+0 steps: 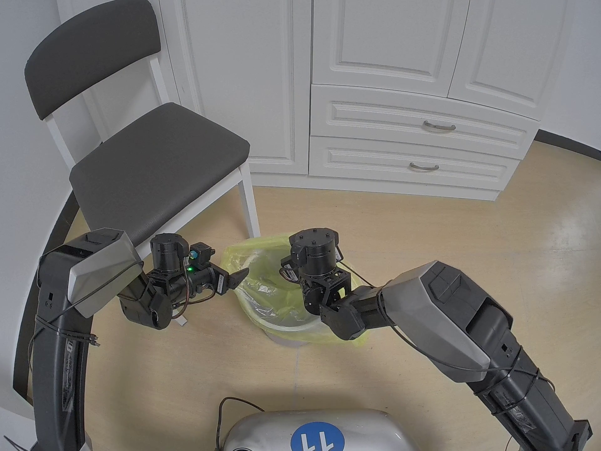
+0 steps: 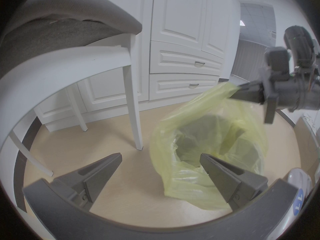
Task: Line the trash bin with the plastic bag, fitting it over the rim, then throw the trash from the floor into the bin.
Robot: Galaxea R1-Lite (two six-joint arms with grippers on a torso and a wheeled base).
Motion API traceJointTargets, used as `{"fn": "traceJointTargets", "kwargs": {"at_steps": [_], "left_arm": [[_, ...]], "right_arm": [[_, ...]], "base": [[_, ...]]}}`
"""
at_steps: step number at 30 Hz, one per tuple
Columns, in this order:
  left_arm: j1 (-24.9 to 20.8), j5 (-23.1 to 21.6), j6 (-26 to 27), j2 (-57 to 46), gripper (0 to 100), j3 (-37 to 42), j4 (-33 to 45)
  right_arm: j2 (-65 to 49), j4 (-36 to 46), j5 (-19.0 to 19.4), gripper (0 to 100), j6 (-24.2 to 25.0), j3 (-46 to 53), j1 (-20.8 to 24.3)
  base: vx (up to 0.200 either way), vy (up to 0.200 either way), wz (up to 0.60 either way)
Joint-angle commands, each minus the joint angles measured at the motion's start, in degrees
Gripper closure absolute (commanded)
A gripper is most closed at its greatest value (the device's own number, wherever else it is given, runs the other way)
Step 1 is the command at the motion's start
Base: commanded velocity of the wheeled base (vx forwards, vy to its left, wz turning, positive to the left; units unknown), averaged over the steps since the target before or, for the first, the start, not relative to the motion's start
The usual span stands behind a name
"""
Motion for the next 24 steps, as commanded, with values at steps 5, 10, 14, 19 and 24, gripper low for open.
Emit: {"fn": "traceJointTargets", "kwargs": {"at_steps": [5, 10, 14, 19, 24], "left_arm": [[0.7, -2.9, 2.0, -5.4, 0, 4.9, 0.0], [0.6, -2.9, 2.0, -5.6, 0, 5.0, -0.5], [0.2, -2.7, 2.0, -5.6, 0, 5.0, -0.6], [-1.1, -2.4, 2.0, -5.5, 0, 5.0, -0.7], [-2.5, -0.8, 1.9, -5.3, 0, 4.7, -0.7]], "right_arm": [[5.9, 4.4, 3.4, 100, 0.1, -5.3, -2.3], [5.6, 1.4, 3.9, 100, 0.1, -5.3, -3.6], [5.3, -2.5, 3.8, 100, -0.1, -5.3, -4.8], [4.1, -4.5, 3.9, 100, -1.0, -5.3, -5.7], [2.8, -4.2, 4.6, 100, -1.0, -5.3, -5.6]], "base": [[0.000, 0.000, 0.00], [0.000, 0.000, 0.00], [0.000, 0.000, 0.00], [0.000, 0.000, 0.00], [0.000, 0.000, 0.00]]}}
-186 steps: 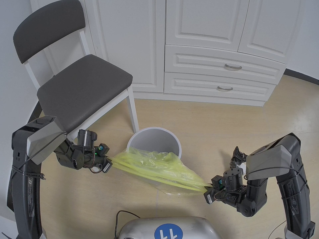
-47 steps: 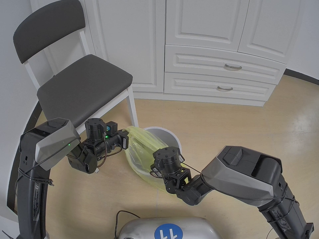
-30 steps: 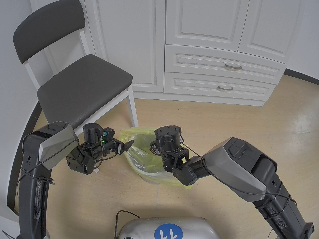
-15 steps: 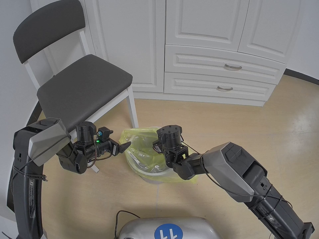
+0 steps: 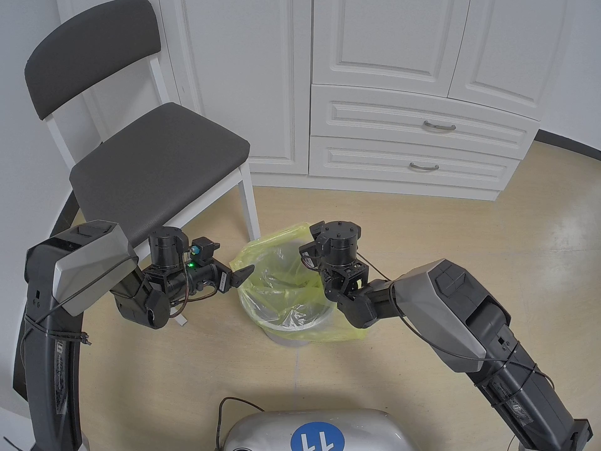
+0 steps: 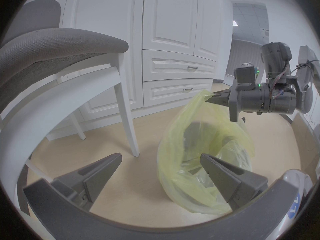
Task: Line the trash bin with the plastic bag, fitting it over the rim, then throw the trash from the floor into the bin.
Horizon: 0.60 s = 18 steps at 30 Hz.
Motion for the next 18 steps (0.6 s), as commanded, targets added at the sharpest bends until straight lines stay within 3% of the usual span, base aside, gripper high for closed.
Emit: {"fn": "traceJointTargets", "kwargs": {"at_steps": [1, 4, 5, 10, 13, 18], "left_arm": [[-1.6, 2.0, -0.3, 0.4, 0, -0.7, -0.3], [-2.9, 4.3, -0.4, 1.1, 0, -1.3, -0.8], [-3.5, 5.1, -0.5, 1.7, 0, -1.8, -0.9], [-5.3, 9.2, -1.7, 4.6, 0, -4.4, -3.4], [-6.2, 13.5, -2.0, 6.2, 0, -6.8, -3.8], [-6.2, 14.6, -2.2, 7.7, 0, -9.7, -3.1]], "right_arm": [[-1.5, 0.3, 1.1, 100, 0.0, 0.0, 0.1], [-1.5, 0.5, 1.1, 100, -0.1, 0.0, 0.9], [-1.5, 0.5, 0.9, 0, 0.0, 0.0, 1.3], [-1.7, -2.5, 1.1, 0, 1.0, 0.0, 3.4], [-9.5, -1.8, 4.6, 0, -0.3, 13.8, 5.4], [-17.5, 0.2, 8.2, 0, 1.0, 27.1, 8.2]], "base": [[0.000, 0.000, 0.00], [0.000, 0.000, 0.00], [0.000, 0.000, 0.00], [0.000, 0.000, 0.00], [0.000, 0.000, 0.00], [0.000, 0.000, 0.00]]}}
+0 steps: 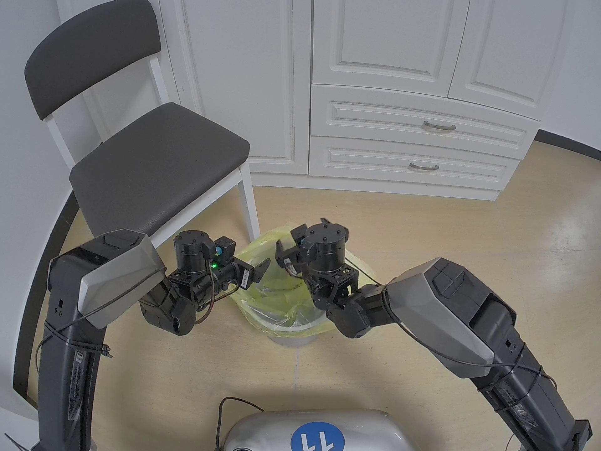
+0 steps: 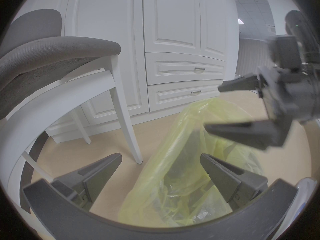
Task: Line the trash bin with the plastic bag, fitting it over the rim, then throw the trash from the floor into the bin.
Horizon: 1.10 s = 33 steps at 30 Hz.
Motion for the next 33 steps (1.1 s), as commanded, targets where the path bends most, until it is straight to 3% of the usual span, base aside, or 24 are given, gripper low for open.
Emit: {"fn": "traceJointTargets", "kwargs": {"at_steps": [1, 7, 10, 15, 24, 33], "left_arm": [[-0.6, 4.2, -0.2, 3.9, 0, -5.5, 0.4], [-0.6, 10.5, -0.5, 6.7, 0, -12.0, 1.1], [-0.7, 11.3, -2.1, 6.8, 0, -13.5, 1.1], [-0.3, 11.4, -3.0, 7.0, 0, -15.4, 2.4], [1.1, 13.1, -3.7, 6.9, 0, -18.0, 2.7], [1.7, 13.0, -3.9, 6.6, 0, -18.1, 3.2]], "right_arm": [[-14.1, 1.5, 4.3, 0, 1.0, 22.0, 4.3], [-18.6, 2.0, 4.2, 0, 1.4, 29.9, 5.2], [-20.7, 3.9, 3.6, 0, 0.3, 35.7, 4.9], [-19.9, 5.0, -0.9, 0, -0.5, 38.5, 2.1], [-10.7, 0.0, -4.6, 0, 0.2, 30.7, -2.9], [-4.8, -0.1, -5.9, 0, 2.1, 22.3, -5.8]], "base": [[0.000, 0.000, 0.00], [0.000, 0.000, 0.00], [0.000, 0.000, 0.00], [0.000, 0.000, 0.00], [0.000, 0.000, 0.00], [0.000, 0.000, 0.00]]}}
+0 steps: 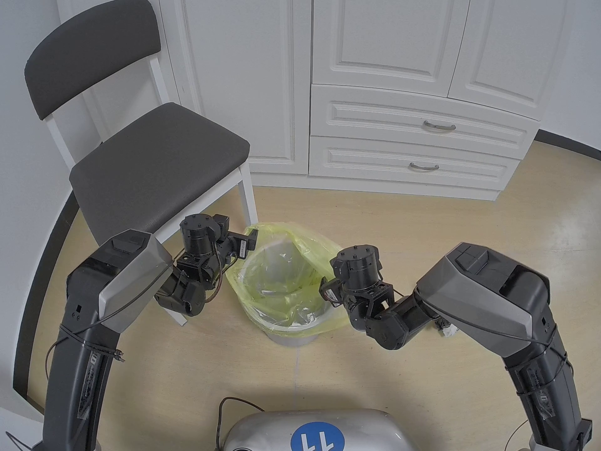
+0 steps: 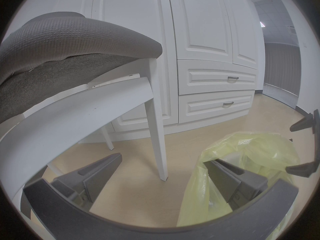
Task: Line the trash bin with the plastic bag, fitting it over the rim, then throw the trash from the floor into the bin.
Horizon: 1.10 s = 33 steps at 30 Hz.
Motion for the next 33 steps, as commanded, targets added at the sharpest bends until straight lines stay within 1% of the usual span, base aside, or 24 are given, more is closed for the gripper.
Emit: {"fn": "traceJointTargets", "kwargs": {"at_steps": [1, 4, 6, 9, 15, 17, 26, 29, 30, 31, 32, 33], "left_arm": [[0.5, 0.1, -0.1, -0.1, 0, -0.4, 0.0], [0.8, 0.1, -0.4, -0.1, 0, -1.0, 0.1], [0.9, 0.1, -0.5, -0.1, 0, -1.0, 0.1], [1.0, 0.1, -0.6, -0.1, 0, -1.1, 0.1], [0.9, 0.1, -0.6, 0.4, 0, -1.6, 0.2], [0.9, 0.1, -0.6, 1.0, 0, -2.3, 0.3], [0.9, 0.1, -0.7, 3.7, 0, -6.0, 1.0], [0.9, 1.9, -0.7, 6.5, 0, -10.6, 1.6], [0.9, 1.9, -0.7, 6.5, 0, -10.6, 1.6], [0.9, 3.5, -0.8, 7.9, 0, -13.3, 2.5], [0.9, 3.5, -0.8, 7.9, 0, -13.3, 2.5], [0.8, 5.1, -0.9, 10.1, 0, -17.3, 4.0]], "right_arm": [[5.3, -0.1, -1.1, 0, 0.3, -5.3, -2.3], [7.4, 0.1, -1.9, 0, 0.3, -10.4, -3.7], [8.0, 0.1, -2.2, 0, 0.3, -11.6, -4.1], [10.9, 0.4, -3.1, 0, 0.4, -18.2, -5.4], [15.0, 0.4, -3.3, 0, 1.1, -27.7, -6.1], [17.4, 0.4, -3.5, 0, 1.2, -33.4, -6.1], [19.7, 0.1, -2.7, 0, 1.5, -33.4, -6.9], [19.7, -0.4, -2.8, 0, 4.7, -33.4, -7.4], [19.7, -0.4, -2.8, 0, 4.7, -33.4, -7.4], [19.2, -0.4, -2.8, 0, 6.4, -33.4, -7.4], [19.2, -0.4, -2.8, 0, 6.4, -33.4, -7.4], [18.7, -0.4, -2.7, 0, 8.1, -33.4, -7.9]], "base": [[0.000, 0.000, 0.00], [0.000, 0.000, 0.00], [0.000, 0.000, 0.00], [0.000, 0.000, 0.00], [0.000, 0.000, 0.00], [0.000, 0.000, 0.00], [0.000, 0.000, 0.00], [0.000, 0.000, 0.00], [0.000, 0.000, 0.00], [0.000, 0.000, 0.00], [0.000, 0.000, 0.00], [0.000, 0.000, 0.00]]}}
